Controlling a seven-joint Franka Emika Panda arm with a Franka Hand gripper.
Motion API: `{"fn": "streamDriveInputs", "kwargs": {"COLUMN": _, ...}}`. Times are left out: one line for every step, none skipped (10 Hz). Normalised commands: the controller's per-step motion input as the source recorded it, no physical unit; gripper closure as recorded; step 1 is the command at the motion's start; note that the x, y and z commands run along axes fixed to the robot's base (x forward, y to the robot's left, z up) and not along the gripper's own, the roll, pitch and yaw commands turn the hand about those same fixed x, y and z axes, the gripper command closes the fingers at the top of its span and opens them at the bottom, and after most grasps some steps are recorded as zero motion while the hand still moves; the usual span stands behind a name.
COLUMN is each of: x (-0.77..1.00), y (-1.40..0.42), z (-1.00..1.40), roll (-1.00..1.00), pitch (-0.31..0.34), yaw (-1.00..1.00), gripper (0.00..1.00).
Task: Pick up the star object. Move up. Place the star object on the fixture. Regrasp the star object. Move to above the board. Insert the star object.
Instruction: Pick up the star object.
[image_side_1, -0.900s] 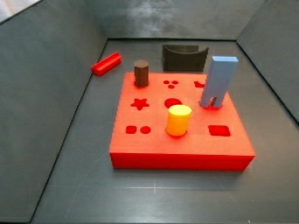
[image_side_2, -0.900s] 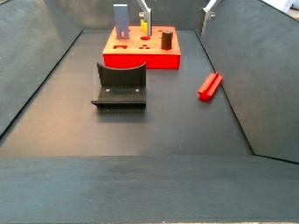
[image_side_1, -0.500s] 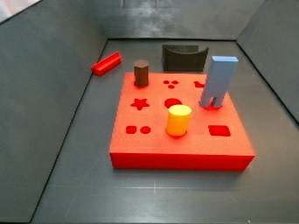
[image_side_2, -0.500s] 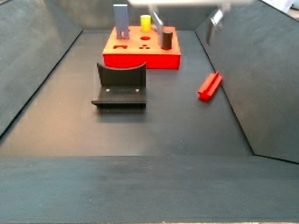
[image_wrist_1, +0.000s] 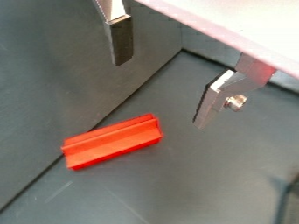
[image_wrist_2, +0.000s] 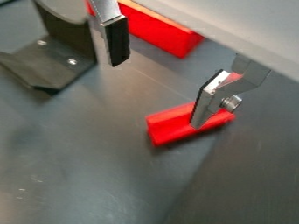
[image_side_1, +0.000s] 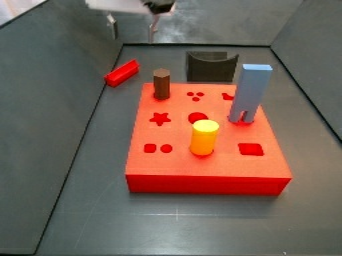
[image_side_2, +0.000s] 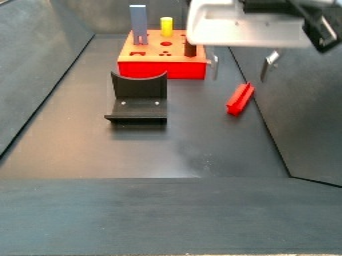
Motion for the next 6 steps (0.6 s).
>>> {"fn": "streamDriveInputs", "kwargs": {"x": -0.21, "y": 0.03, "z": -1.0, "roll": -0.03, "pitch": -0.05, "yaw": -0.43, "gripper": 0.0}}
{"fn": "streamDriveInputs", "kwargs": {"x": -0.27, "y": 0.0, "z": 0.0, "roll": 0.0, "pitch": 0.077, "yaw": -0.17, "gripper": 0.0}}
{"fn": "streamDriveInputs", "kwargs": {"x": -0.4, "y": -0.03, "z": -0.55, "roll": 0.0, "pitch": 0.0, "yaw": -0.2, "gripper": 0.0}}
{"fn": "streamDriveInputs", "kwargs": {"x": -0.36, "y": -0.13, "z": -1.0, "roll": 0.0, "pitch": -0.021, "yaw": -0.27, "gripper": 0.0}}
{"fn": "streamDriveInputs", "kwargs": {"x": -0.33, "y": -0.15, "z": -1.0, "roll": 0.0, "pitch": -0.029, "yaw": -0.27, "gripper": 0.0}}
{"fn": "streamDriveInputs", "kwargs": {"x": -0.15, "y": -0.19, "z": -1.0, "roll": 0.0, "pitch": -0.043, "yaw": -0.3, "gripper": 0.0}}
